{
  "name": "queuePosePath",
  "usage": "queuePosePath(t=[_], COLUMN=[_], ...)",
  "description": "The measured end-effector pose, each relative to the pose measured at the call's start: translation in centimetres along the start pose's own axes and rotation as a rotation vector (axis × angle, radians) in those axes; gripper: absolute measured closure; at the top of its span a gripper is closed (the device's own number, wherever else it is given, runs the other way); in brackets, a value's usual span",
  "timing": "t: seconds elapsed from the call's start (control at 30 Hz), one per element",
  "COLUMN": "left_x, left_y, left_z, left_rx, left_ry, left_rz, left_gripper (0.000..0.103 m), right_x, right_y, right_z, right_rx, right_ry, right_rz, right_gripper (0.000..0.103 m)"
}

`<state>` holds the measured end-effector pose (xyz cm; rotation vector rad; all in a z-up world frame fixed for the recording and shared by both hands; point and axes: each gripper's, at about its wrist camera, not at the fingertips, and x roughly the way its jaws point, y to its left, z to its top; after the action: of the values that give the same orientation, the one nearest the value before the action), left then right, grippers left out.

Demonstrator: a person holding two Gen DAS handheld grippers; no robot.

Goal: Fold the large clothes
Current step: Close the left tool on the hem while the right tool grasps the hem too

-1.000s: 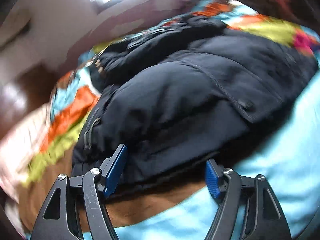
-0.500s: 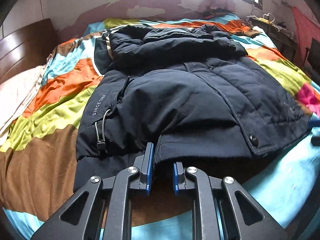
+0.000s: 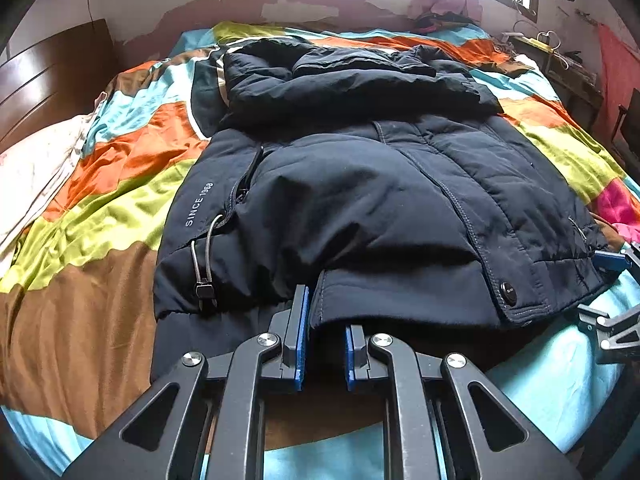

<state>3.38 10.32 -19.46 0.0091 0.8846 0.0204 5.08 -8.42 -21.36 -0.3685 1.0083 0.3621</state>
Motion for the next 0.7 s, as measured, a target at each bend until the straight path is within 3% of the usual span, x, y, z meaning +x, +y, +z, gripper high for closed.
queuePosePath(t=[0.13, 0.23, 0.3, 0.37, 0.53, 0.7], left_x=[0.2, 0.2, 0.3, 0.4, 0.3, -0.4], left_y=[0.1, 0.2, 0.1, 0.1, 0.0, 0.2], left_z=[-0.1, -0.2, -0.3, -0.3, -0.4, -0.1], left_rx=[-0.009, -0.01, -0.011, -0.01, -0.003, -0.006], left_ry=[0.007, 0.011, 0.015, 0.018, 0.018, 0.002], left_rz=[-0.001, 0.0, -0.001, 0.0, -0.004, -0.017], left_gripper=[0.091, 0.091, 0.091, 0.091, 0.091, 0.091], right_x=[0.6, 0.7, 0.7, 0.8, -0.1, -1.9], right_y=[-0.4, -1.1, -1.6, -1.9, -2.4, -2.9], right_z=[-0.1, 0.2, 0.3, 0.3, 0.3, 0.9], right_rx=[0.014, 0.049, 0.074, 0.086, 0.097, 0.098], right_ry=[-0.025, -0.035, -0.038, -0.037, -0.073, -0.124], right_rz=[-0.038, -0.049, -0.032, -0.02, -0.002, 0.023], right_gripper=[0.022, 0.047, 0.056, 0.06, 0.08, 0.086])
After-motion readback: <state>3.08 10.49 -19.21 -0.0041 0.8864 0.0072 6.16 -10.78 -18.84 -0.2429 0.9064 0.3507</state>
